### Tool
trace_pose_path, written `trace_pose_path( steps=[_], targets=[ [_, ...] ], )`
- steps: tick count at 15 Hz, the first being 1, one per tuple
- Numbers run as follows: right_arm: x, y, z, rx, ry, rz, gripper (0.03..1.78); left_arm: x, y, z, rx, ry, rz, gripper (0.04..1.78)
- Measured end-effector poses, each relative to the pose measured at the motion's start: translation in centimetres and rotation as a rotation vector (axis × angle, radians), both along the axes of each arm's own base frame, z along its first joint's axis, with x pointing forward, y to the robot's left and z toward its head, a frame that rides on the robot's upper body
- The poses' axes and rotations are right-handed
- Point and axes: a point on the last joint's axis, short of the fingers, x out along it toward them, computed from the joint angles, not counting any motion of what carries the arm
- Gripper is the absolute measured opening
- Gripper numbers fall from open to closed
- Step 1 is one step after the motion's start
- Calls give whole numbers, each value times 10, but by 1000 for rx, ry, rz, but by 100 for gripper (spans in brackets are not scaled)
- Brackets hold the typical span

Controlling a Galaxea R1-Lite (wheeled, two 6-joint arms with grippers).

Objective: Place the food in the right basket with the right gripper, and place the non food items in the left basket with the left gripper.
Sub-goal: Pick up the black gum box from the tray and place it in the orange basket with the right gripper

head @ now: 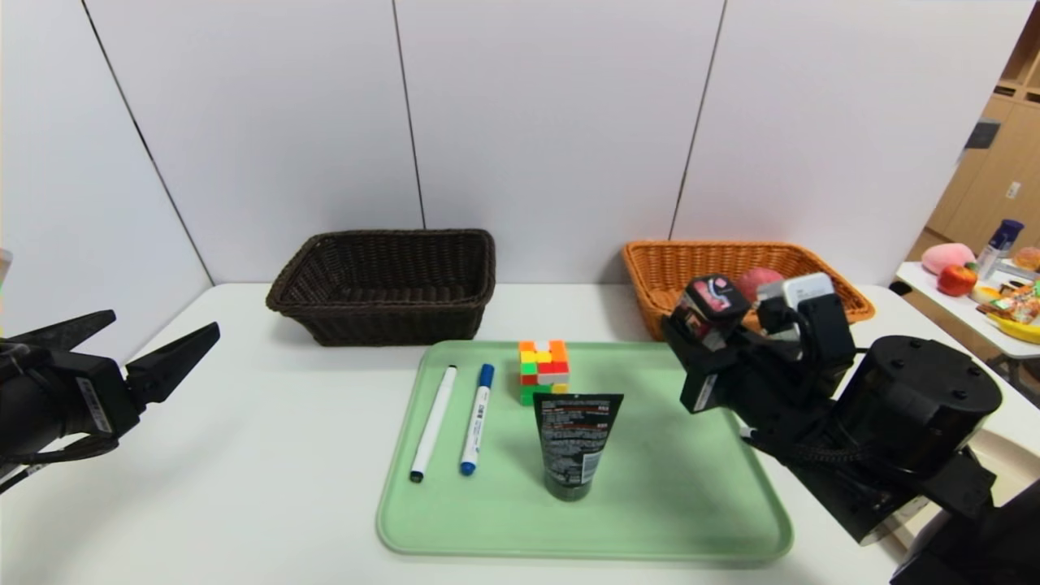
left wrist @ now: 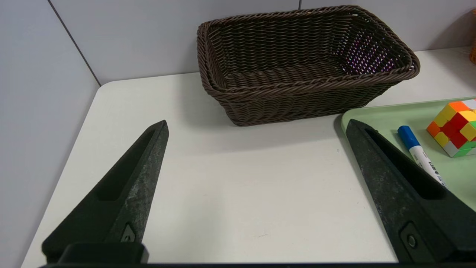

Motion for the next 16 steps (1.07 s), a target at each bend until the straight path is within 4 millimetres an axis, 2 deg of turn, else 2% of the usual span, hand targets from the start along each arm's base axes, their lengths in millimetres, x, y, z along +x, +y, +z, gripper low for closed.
trace_pose_path(
  steps=[3, 7, 9, 11, 16],
  targets=[
    [11, -8, 29, 18, -49, -39, 74, 0, 0, 0, -2, 1, 0, 169],
    [44, -20, 80, 31, -85, -90, 74, 0, 0, 0, -5, 0, 1, 169],
    [63, -29, 98, 11, -59, -111, 74, 0, 0, 0, -5, 0, 1, 169],
    [81, -36, 104, -17, 13, -136, 74, 0, 0, 0, -6, 0, 1, 169],
    [115, -46, 95, -89, 237, -166, 74, 0, 0, -1, -6, 3, 2, 169]
  ],
)
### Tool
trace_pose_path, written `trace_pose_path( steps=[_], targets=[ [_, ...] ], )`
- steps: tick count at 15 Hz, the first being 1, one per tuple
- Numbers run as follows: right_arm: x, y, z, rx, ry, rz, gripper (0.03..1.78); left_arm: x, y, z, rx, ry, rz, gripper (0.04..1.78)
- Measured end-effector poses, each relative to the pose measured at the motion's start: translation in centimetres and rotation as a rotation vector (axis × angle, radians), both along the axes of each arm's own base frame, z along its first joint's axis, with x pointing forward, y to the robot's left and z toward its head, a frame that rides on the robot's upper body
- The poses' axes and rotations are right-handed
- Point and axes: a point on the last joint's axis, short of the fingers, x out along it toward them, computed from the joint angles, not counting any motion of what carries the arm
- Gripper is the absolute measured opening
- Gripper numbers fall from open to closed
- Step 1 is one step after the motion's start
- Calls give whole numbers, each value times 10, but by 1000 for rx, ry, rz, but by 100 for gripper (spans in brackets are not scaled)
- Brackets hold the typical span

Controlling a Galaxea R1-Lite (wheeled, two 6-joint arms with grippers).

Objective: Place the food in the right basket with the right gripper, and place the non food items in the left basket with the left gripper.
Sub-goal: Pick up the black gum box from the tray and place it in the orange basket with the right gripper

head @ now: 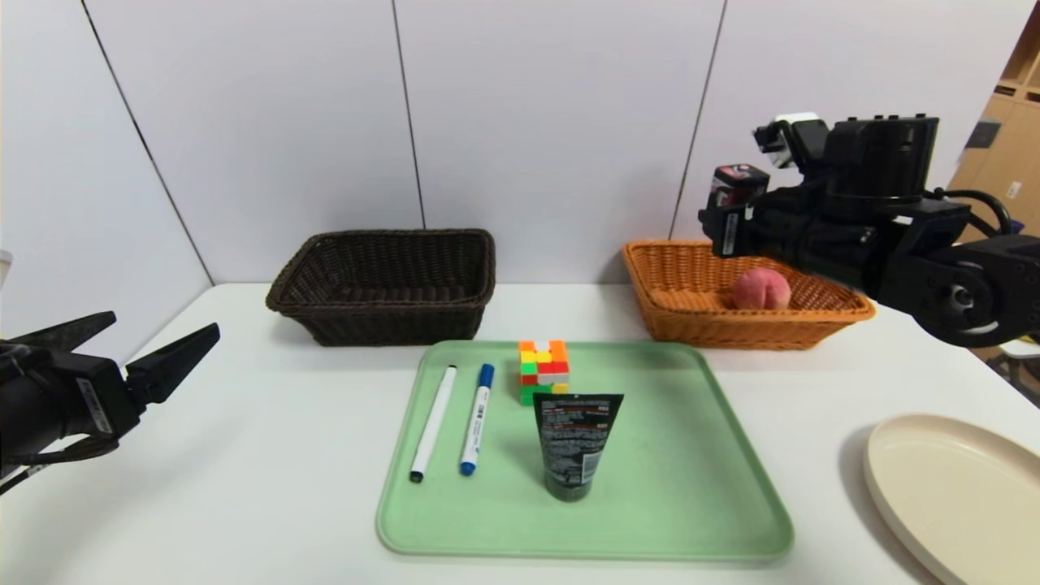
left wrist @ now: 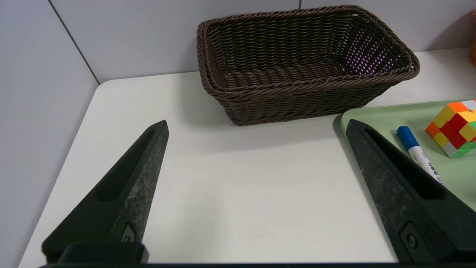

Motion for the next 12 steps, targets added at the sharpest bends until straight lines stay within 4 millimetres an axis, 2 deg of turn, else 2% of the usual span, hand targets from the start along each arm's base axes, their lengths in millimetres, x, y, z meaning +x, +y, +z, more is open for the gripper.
trace_pose_path(
  steps=[5, 12],
  targets=[
    [34, -7, -9, 12, 138, -33, 74, 0, 0, -2, 0, 8, -1, 169],
    [72, -8, -44, 20, 300, -60, 74, 3, 0, -3, 0, 19, 2, 169]
  ],
)
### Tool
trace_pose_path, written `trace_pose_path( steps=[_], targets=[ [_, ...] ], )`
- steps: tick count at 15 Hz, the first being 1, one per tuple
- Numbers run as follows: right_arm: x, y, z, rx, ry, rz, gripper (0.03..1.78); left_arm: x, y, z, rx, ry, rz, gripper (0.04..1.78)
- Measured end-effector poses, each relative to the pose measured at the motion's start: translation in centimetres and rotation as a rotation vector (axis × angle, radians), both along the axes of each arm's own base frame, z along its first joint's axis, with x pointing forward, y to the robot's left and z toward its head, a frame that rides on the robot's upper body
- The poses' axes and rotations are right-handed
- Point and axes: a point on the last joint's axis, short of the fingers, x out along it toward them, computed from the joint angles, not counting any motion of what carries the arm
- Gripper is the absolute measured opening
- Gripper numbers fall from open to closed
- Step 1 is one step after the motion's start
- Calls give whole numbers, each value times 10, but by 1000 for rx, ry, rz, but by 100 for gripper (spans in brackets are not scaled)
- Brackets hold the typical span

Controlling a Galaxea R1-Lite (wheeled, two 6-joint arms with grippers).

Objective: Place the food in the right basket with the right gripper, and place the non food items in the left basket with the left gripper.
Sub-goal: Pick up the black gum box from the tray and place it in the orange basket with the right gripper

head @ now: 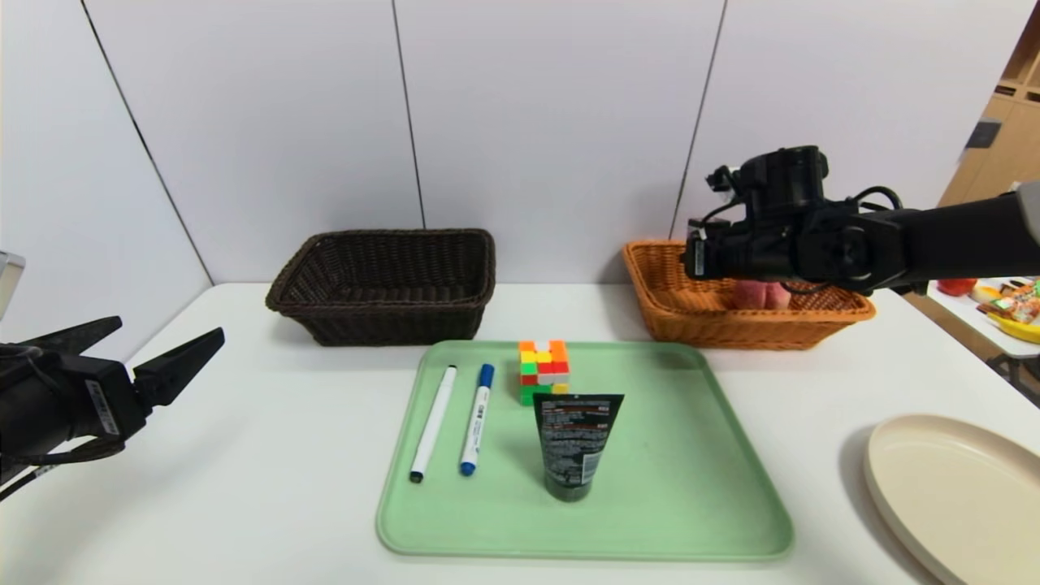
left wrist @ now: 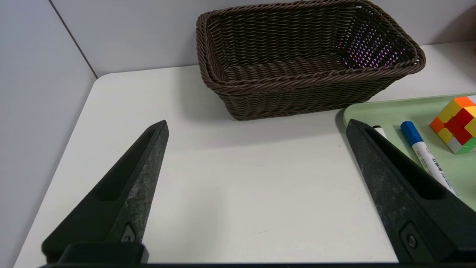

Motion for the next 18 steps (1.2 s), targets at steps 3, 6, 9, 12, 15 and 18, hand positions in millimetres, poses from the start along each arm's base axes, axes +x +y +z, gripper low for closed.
trace_pose_path(
  steps=[3, 6, 9, 12, 15, 18],
  targets=[
    [14, -2, -16, -3, 27, -10, 74, 2, 0, -1, 0, 7, 1, 169],
    [21, -1, -30, -10, 60, -12, 74, 5, 0, -2, 1, 13, 3, 169],
    [25, -2, -38, -14, 77, -16, 74, 7, 0, -3, 0, 20, 3, 169],
    [28, -3, -42, -14, 81, -20, 74, 8, 0, -4, 0, 25, 3, 169],
    [29, -4, -43, -15, 81, -21, 74, 8, 0, -4, -1, 27, 3, 169],
    [30, -3, -43, -19, 84, -24, 74, 8, 0, -4, -1, 27, 3, 169]
  ],
)
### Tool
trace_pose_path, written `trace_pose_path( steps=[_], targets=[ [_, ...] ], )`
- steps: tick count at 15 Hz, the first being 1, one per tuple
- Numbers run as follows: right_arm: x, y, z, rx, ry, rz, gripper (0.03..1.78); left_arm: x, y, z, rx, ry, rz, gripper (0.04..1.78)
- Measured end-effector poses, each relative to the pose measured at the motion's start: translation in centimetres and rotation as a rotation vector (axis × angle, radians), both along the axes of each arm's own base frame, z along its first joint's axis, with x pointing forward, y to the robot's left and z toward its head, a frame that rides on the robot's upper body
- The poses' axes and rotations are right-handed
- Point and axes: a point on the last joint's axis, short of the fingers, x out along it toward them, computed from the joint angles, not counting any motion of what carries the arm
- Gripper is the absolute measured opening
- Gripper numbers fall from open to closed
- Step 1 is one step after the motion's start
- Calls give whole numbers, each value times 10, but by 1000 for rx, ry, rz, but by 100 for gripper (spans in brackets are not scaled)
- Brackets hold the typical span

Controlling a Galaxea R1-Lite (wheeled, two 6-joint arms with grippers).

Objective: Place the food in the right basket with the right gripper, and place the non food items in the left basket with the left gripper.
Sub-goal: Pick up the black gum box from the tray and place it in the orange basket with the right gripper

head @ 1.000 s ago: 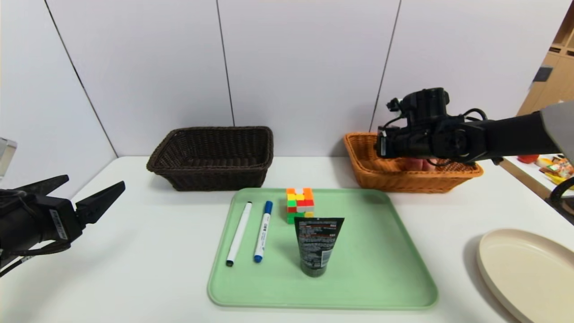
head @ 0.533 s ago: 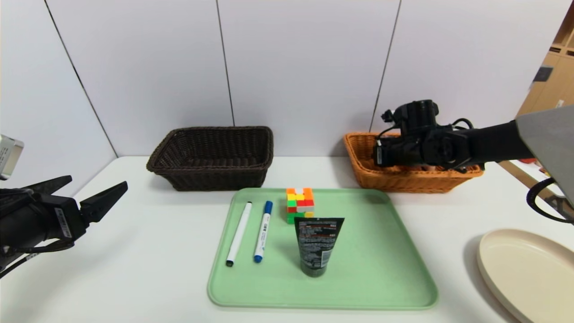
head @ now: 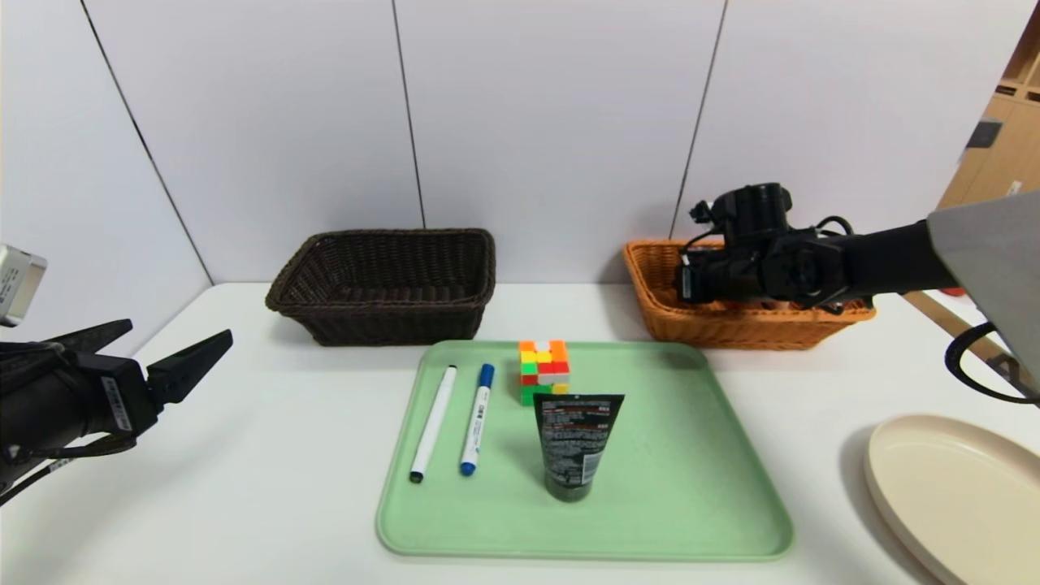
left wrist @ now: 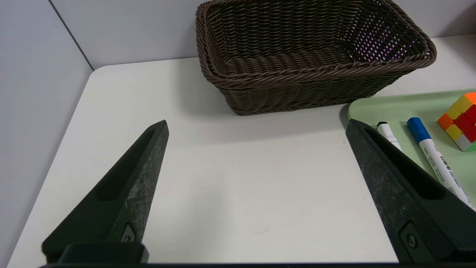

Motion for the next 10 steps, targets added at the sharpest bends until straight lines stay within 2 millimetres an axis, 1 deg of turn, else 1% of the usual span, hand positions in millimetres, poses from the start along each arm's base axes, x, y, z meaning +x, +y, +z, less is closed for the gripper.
trace_pose_path(
  steps=[10],
  targets=[
    [0, 0, 4, -2, -14, -7, 74, 0, 0, 0, -1, 1, 0, 169]
  ],
)
